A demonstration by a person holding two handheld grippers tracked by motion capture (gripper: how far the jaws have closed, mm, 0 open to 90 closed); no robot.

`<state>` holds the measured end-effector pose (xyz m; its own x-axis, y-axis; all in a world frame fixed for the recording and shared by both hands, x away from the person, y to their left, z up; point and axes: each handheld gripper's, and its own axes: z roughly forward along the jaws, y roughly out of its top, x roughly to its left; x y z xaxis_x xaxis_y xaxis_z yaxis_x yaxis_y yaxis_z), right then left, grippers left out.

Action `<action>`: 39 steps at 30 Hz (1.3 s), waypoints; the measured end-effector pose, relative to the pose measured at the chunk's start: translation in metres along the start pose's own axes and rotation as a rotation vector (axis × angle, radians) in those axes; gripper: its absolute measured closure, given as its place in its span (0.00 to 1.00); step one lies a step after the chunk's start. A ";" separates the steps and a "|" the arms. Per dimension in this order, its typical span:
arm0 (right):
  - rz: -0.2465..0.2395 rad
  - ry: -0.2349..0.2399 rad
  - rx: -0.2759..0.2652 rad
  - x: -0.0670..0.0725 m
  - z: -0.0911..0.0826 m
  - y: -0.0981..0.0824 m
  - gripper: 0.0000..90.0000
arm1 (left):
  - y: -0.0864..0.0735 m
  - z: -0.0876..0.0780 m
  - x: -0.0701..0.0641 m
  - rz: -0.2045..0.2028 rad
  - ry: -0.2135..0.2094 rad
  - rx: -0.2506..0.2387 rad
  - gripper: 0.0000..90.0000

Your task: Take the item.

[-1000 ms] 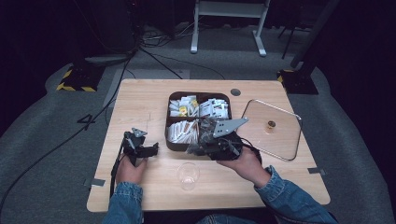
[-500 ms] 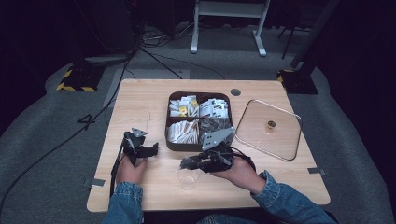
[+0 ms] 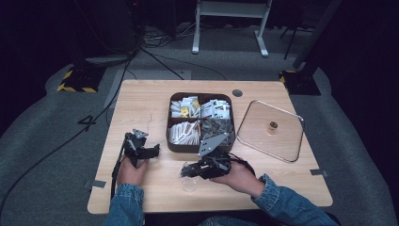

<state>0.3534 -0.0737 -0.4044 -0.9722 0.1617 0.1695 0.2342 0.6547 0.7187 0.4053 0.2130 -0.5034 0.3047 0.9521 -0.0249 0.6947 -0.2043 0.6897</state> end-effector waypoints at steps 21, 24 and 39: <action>0.025 0.042 0.023 -0.003 0.005 -0.003 0.68 | 0.000 0.000 0.000 -0.001 0.002 0.000 0.17; 0.028 0.036 0.002 -0.003 0.001 -0.003 0.66 | 0.000 0.000 0.000 0.000 -0.001 -0.001 0.17; 0.079 -0.103 -0.151 -0.021 -0.053 -0.014 0.65 | -0.001 -0.001 -0.001 0.020 -0.021 -0.001 0.17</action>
<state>0.3701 -0.1252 -0.3820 -0.9434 0.2877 0.1652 0.2987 0.5204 0.7999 0.4036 0.2121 -0.5034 0.3321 0.9429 -0.0268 0.6880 -0.2227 0.6907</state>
